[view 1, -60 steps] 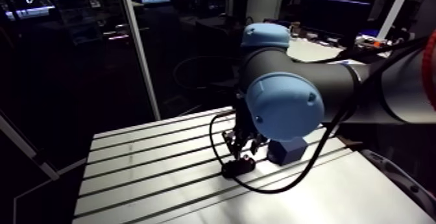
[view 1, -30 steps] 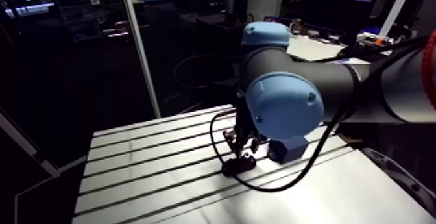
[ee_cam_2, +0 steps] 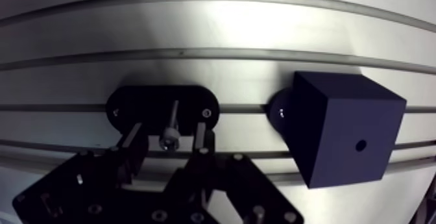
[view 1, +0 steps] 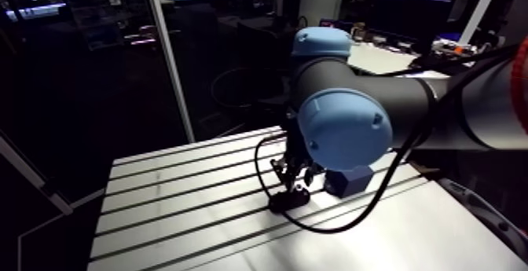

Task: Pick up the M10 bolt and insert it into the hole until fully seated.

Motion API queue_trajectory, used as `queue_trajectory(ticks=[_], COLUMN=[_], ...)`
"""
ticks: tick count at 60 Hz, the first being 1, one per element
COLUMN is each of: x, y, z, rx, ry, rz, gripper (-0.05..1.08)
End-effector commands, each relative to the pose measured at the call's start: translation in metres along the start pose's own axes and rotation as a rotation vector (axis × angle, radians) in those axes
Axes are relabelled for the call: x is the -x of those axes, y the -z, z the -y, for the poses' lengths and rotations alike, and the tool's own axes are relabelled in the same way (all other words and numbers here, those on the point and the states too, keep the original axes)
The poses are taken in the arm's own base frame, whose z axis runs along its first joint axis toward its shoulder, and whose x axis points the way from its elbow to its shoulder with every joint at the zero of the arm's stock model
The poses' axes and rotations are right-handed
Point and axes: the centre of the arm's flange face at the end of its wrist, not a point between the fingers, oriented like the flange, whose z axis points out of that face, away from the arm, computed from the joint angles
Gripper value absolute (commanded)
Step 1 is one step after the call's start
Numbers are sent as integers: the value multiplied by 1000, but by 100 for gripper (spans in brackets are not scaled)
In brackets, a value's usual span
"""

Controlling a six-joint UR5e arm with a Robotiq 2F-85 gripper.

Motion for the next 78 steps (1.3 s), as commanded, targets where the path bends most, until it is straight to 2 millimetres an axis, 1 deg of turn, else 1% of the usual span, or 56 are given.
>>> queue_trajectory(ticks=[1, 19, 78], x=[0, 0, 0], y=[-2, -5, -4], z=[0, 1, 0], rx=[-2, -7, -9], ry=[0, 0, -6], rz=[5, 10, 7], gripper=[54, 54, 60])
